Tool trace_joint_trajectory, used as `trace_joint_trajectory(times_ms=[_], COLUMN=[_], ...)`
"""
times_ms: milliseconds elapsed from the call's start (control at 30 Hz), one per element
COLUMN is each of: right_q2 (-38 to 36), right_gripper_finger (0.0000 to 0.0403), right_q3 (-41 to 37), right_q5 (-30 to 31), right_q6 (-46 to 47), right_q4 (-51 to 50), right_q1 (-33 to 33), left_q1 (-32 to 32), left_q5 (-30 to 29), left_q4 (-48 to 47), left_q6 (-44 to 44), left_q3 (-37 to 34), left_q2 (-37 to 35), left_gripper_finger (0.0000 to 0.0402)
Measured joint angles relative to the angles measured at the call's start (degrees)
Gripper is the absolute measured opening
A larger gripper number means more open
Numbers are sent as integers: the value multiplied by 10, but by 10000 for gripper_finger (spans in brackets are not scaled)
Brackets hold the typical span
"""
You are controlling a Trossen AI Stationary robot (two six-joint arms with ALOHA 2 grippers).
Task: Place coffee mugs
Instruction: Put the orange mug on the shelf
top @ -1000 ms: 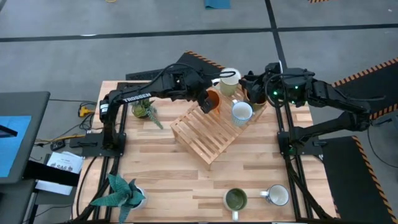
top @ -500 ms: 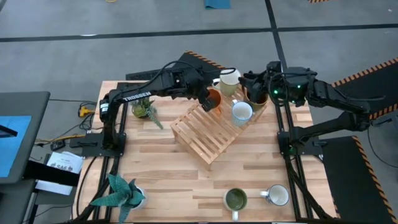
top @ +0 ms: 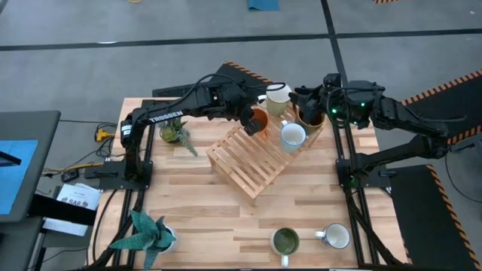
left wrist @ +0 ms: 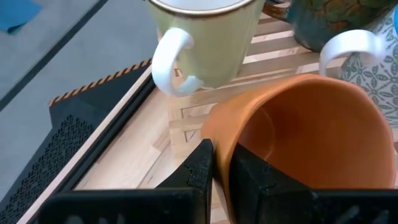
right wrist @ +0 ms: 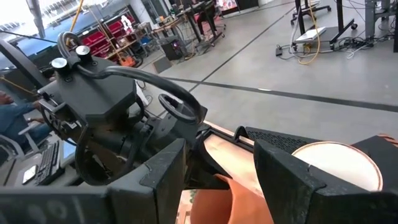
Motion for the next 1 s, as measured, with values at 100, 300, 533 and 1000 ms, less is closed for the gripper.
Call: trace_joint_trajectory(times_ms=[100,300,533,1000], right_q2=[0,0,0,0], right_gripper_finger=[214,214,214,214], right_q3=[0,0,0,0], right_q5=[-3,-5,-7,-7], right_q6=[0,0,1,6], right_q4=[3,16,16,18], right_q1=[0,0,0,0], left_q1=[0,0,0,1], left_q5=[9,18,19,13], left_q4=[0,-1,-4,5], left_q6=[0,0,-1,-2], left_q3=[0,0,0,0], left_q2=[0,0,0,-3], left_gripper_finger=[23,23,36,111])
